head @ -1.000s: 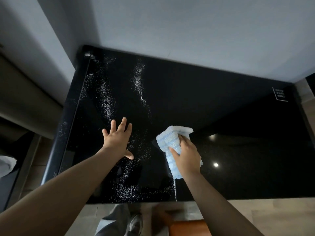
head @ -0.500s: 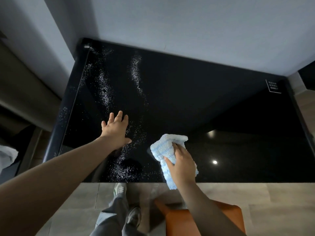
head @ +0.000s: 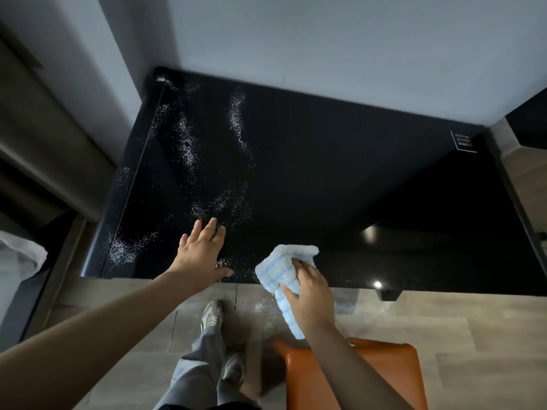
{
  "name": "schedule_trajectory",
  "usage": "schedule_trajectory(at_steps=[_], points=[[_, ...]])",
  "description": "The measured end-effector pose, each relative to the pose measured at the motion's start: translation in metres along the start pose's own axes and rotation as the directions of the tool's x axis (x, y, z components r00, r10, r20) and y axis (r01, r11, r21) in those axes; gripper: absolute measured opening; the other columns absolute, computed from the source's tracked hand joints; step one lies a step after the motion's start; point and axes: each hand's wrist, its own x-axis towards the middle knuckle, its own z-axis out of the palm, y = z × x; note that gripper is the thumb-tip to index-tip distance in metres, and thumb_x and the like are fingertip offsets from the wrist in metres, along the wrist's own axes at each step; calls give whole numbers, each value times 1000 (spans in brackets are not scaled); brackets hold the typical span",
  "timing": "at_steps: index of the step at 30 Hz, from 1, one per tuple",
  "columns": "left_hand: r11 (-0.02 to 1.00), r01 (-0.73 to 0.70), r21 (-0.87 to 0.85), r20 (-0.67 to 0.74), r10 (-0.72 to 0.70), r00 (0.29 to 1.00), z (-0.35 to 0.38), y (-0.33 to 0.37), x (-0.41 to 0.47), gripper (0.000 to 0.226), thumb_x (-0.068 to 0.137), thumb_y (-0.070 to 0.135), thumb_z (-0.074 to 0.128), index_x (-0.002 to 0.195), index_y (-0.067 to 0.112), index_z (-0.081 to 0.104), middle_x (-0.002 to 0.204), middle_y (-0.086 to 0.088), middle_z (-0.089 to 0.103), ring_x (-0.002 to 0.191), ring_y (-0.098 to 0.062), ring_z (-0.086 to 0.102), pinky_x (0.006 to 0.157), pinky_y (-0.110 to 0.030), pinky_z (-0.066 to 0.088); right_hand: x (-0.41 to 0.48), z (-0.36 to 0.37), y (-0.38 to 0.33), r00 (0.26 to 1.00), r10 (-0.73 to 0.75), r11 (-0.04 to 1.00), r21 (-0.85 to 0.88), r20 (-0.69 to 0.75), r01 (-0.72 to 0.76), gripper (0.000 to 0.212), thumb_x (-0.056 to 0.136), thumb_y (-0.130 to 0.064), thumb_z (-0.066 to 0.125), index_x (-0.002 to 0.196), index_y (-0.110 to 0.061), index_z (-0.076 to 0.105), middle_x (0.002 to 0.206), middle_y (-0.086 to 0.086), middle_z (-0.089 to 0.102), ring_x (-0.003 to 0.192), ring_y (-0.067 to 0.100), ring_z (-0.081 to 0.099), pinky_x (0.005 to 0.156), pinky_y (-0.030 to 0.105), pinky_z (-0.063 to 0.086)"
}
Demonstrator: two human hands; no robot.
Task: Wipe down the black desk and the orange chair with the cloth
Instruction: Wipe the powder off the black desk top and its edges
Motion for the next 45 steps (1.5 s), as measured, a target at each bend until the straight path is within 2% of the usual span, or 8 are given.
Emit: schedule_trajectory(at_steps=[3, 7, 12, 17, 22, 28, 33, 45], points=[[1000, -21, -3, -26, 21, 999, 2, 9, -16, 97, 82, 51, 66, 153, 17, 10, 161, -4, -9, 147, -32, -10, 119, -52, 7, -12, -4, 2, 999, 19, 999, 41, 44, -21, 51, 91, -38, 62, 138, -22, 50, 134, -7, 56, 123, 9, 50, 100, 21, 41], [1000, 25, 18, -3, -25, 1000, 4, 15, -38, 97, 82, 52, 65, 153, 16, 10, 161, -6, -7, 147, -34, -6, 118, -52, 9, -32, -10, 6, 992, 87, 992, 79, 90, -95, 40, 90, -39, 62, 126, -22, 57, 116, -6, 63, 106, 9, 58, 86, 19, 44], [996, 83, 26, 48, -84, 995, 5, 16, -64, 92, 85, 50, 63, 153, 18, 11, 161, -5, -4, 148, -32, -3, 118, -51, 11, -52, -19, 14, 986, 148, 980, 127, 71, -156, 31, 91, -39, 59, 114, -19, 62, 97, -9, 62, 90, 6, 58, 76, 18, 42], [993, 120, 17, 33, -121, 992, -10, 9, -72, 90, 85, 52, 62, 153, 18, 13, 161, -5, 3, 148, -31, 3, 118, -49, 13, -43, -42, 1, 988, 152, 963, 227, -15, -145, 29, 89, -38, 65, 112, -20, 62, 101, -8, 63, 90, 7, 58, 70, 19, 42], [991, 134, -19, -1, -135, 991, -26, -3, -71, 91, 87, 53, 59, 154, 18, 8, 161, -3, 8, 148, -28, 5, 119, -48, 15, -13, -63, -26, 988, 137, 956, 271, -71, -113, 25, 88, -35, 66, 109, -21, 64, 101, -7, 64, 90, 9, 59, 73, 26, 48], [990, 128, -52, 33, -127, 991, -46, -42, -60, 89, 88, 52, 59, 154, 18, 9, 160, -3, 12, 148, -26, 9, 119, -44, 17, 24, -68, -70, 988, 111, 946, 317, -111, -71, 16, 87, -34, 66, 97, -21, 66, 90, -9, 64, 85, 9, 62, 72, 29, 52], [994, 100, -42, 5, -100, 995, -76, -88, -37, 87, 88, 54, 57, 153, 17, 13, 160, -4, 15, 147, -25, 14, 118, -41, 20, 54, -68, -109, 981, 130, 947, 310, -143, -80, 21, 87, -35, 67, 98, -18, 65, 91, -5, 65, 87, 12, 63, 76, 35, 54], [999, 4, -40, -3, -4, 1000, -123, -154, 22, 85, 88, 55, 57, 152, 19, 15, 160, -4, 14, 147, -25, 13, 119, -37, 17, 114, -60, -178, 966, 165, 951, 293, -200, -102, 19, 86, -36, 69, 99, -22, 65, 92, -9, 64, 86, 9, 62, 74, 34, 55]])
